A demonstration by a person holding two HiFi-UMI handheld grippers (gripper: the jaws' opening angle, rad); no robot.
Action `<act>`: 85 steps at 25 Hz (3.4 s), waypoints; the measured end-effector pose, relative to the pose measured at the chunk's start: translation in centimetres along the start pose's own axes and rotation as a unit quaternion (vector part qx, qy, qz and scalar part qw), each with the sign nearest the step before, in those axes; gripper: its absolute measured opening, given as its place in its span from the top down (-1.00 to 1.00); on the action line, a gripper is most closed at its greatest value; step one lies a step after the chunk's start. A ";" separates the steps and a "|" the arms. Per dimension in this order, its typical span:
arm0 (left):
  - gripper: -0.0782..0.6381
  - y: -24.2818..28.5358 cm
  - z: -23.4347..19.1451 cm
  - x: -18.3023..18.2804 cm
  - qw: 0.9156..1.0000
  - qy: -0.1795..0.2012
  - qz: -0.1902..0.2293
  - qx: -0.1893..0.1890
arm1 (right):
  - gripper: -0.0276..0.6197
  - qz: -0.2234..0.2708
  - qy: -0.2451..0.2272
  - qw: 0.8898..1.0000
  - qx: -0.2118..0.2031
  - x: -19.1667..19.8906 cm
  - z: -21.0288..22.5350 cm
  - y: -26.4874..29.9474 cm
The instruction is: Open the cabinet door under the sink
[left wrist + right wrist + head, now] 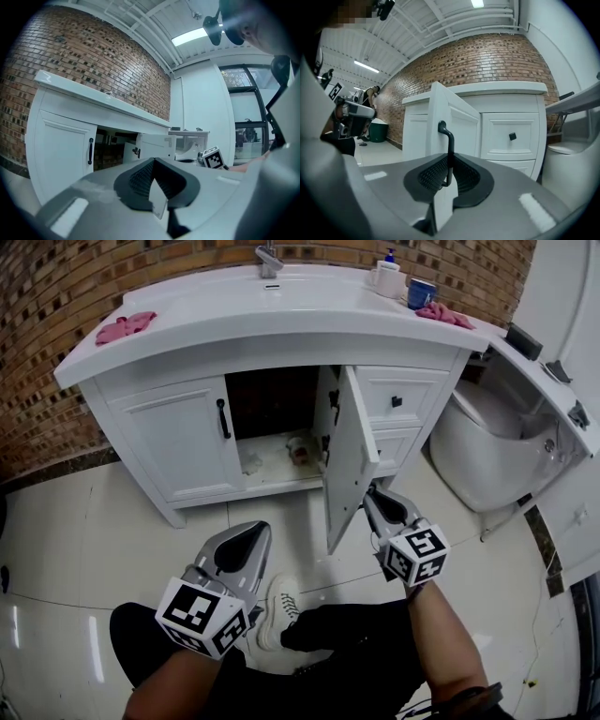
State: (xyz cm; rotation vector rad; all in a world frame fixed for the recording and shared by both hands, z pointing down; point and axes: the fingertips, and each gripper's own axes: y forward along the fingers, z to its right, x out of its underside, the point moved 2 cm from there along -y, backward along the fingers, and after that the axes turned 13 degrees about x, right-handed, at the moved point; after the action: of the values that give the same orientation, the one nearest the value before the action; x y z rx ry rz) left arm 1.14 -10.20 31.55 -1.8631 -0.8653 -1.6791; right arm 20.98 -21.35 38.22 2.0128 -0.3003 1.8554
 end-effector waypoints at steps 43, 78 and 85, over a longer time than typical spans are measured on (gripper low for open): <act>0.77 -4.8 1.2 0.2 1.000 -0.016 0.001 0.002 | 0.80 0.002 0.084 0.989 0.125 -1.5 1.8 -8.8; 0.77 -15.1 3.3 0.5 0.997 -0.032 0.021 -0.059 | 0.89 -0.011 0.022 0.999 -0.033 -5.8 -14.6 -17.3; 0.77 -15.3 3.1 0.5 0.997 -0.033 0.022 -0.062 | 0.89 -0.019 0.030 0.999 -0.041 -5.3 -14.9 -16.9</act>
State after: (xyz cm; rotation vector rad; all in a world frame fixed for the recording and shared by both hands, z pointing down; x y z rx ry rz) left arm -7.85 2.53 30.70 -2.0158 -0.7551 -1.6877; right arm 13.81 -0.44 31.45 1.8920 -0.3146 1.8470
